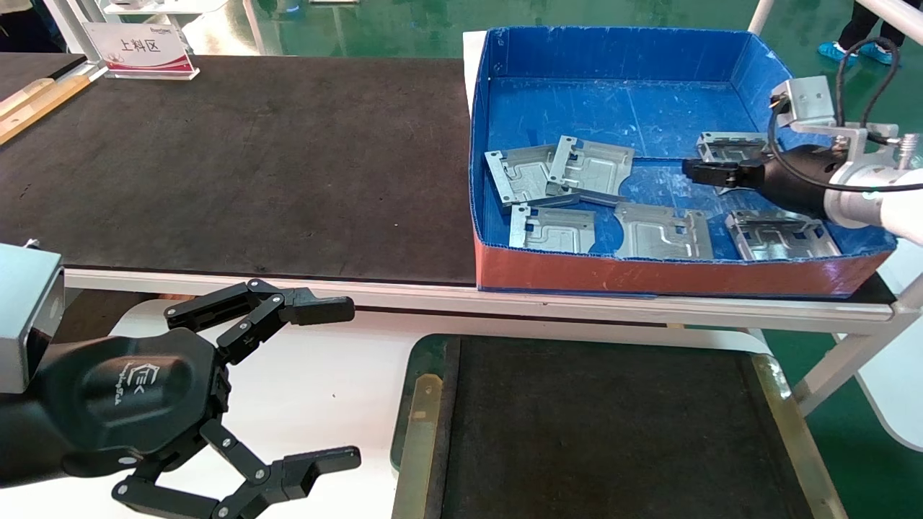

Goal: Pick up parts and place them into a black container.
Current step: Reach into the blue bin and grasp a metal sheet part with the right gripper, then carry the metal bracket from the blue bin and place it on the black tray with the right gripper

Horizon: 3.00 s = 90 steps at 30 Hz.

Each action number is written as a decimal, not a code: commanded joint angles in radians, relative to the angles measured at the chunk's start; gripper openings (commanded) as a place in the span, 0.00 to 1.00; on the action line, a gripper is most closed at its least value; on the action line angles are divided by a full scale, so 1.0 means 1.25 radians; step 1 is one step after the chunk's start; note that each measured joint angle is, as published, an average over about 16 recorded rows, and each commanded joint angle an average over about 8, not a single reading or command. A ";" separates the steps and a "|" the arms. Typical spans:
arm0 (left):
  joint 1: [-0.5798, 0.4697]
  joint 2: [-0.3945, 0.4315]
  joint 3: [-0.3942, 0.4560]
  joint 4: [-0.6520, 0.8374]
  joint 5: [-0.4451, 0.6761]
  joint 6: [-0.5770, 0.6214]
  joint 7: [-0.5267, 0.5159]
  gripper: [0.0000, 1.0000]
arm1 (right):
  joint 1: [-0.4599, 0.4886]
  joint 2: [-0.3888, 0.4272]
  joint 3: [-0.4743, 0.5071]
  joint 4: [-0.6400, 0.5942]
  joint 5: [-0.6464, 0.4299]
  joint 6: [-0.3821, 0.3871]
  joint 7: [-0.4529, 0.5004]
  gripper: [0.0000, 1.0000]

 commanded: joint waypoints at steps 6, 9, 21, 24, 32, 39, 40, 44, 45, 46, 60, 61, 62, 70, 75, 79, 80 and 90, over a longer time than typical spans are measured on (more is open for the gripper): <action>0.000 0.000 0.000 0.000 0.000 0.000 0.000 1.00 | -0.008 -0.001 -0.010 0.015 -0.015 0.001 0.025 0.00; 0.000 0.000 0.000 0.000 0.000 0.000 0.000 1.00 | -0.010 0.000 -0.013 0.020 -0.019 0.003 0.033 0.00; 0.000 0.000 0.000 0.000 0.000 0.000 0.000 1.00 | -0.019 0.005 -0.020 0.036 -0.029 0.010 0.044 0.00; 0.000 0.000 0.000 0.000 0.000 0.000 0.000 1.00 | -0.019 0.005 -0.022 0.041 -0.032 0.011 0.042 0.00; 0.000 0.000 0.000 0.000 0.000 0.000 0.000 1.00 | -0.011 0.004 -0.026 0.046 -0.037 0.010 0.040 0.00; 0.000 0.000 0.000 0.000 0.000 0.000 0.000 1.00 | -0.013 0.004 -0.027 0.045 -0.039 0.004 0.040 0.00; 0.000 0.000 0.000 0.000 0.000 0.000 0.000 1.00 | -0.014 0.004 -0.027 0.044 -0.040 0.004 0.040 0.00; 0.000 0.000 0.000 0.000 0.000 0.000 0.000 1.00 | -0.016 0.005 -0.028 0.043 -0.040 0.002 0.041 0.00; 0.000 0.000 0.000 0.000 0.000 0.000 0.000 1.00 | -0.016 0.006 -0.028 0.043 -0.040 0.002 0.041 0.00; 0.000 0.000 0.000 0.000 0.000 0.000 0.000 1.00 | -0.016 0.006 -0.028 0.043 -0.040 0.002 0.041 0.00; 0.000 0.000 0.000 0.000 0.000 0.000 0.000 1.00 | 0.007 0.024 -0.020 0.068 -0.030 0.025 0.011 0.00; 0.000 0.000 0.000 0.000 0.000 0.000 0.000 1.00 | 0.008 0.025 -0.019 0.069 -0.028 0.029 0.008 0.00; 0.000 0.000 0.000 0.000 0.000 0.000 0.000 1.00 | 0.010 0.026 -0.017 0.071 -0.026 0.032 0.005 0.00; 0.000 0.000 0.000 0.000 0.000 0.000 0.000 1.00 | 0.030 0.052 0.000 0.091 0.000 -0.012 -0.023 0.00; 0.000 0.000 0.000 0.000 0.000 0.000 0.000 1.00 | 0.042 0.102 0.016 0.122 0.029 -0.189 -0.055 0.00; 0.000 0.000 0.000 0.000 0.000 0.000 0.000 1.00 | 0.046 0.154 0.033 0.147 0.062 -0.374 -0.088 0.00; 0.000 0.000 0.000 0.000 0.000 0.000 0.000 1.00 | 0.046 0.166 0.037 0.153 0.070 -0.417 -0.095 0.00; 0.000 0.000 0.000 0.000 0.000 0.000 0.000 1.00 | 0.031 0.266 0.056 0.217 0.128 -0.724 -0.112 0.00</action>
